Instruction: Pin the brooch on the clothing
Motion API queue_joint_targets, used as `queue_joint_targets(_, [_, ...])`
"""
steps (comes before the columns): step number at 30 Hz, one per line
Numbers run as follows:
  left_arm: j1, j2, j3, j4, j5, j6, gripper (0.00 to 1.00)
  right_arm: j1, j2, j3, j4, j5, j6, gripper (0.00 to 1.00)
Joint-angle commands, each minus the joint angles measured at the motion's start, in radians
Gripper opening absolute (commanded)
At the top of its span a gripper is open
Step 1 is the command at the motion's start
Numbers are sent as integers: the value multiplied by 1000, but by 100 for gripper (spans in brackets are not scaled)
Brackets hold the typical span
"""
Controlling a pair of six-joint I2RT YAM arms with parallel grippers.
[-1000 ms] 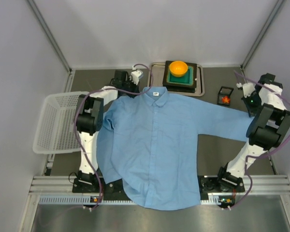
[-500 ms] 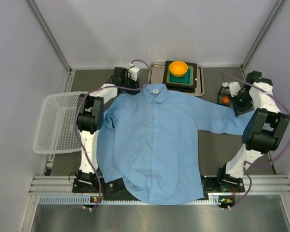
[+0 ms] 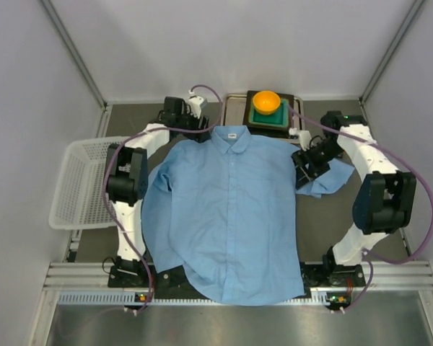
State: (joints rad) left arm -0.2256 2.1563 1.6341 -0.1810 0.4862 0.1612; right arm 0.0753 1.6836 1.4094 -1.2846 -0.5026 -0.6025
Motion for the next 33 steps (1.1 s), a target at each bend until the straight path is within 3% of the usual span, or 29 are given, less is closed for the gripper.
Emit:
queue_joint_targets(1, [26, -130, -49, 11, 69, -15, 68, -146, -29, 118, -104, -102, -69, 75])
queue_joint_targets(6, [29, -187, -105, 18, 114, -22, 68, -357, 42, 247, -41, -71, -112, 80])
queue_joint_targets(13, [29, -225, -122, 31, 127, -54, 69, -483, 148, 234, 135, -7, -114, 79])
queue_joint_targets(19, [31, -260, -137, 29, 155, -84, 73, -523, 191, 165, 292, -2, -151, 82])
queue_joint_targets(29, [32, -309, -169, 20, 209, -80, 77, -525, 384, 229, 291, -11, -232, 82])
queue_joint_targets(32, [34, -323, -178, 23, 206, -78, 77, -525, 387, 214, 272, -24, -241, 69])
queue_joint_targets(33, [35, -326, -180, 21, 204, -78, 77, -525, 360, 204, 240, -39, -267, 48])
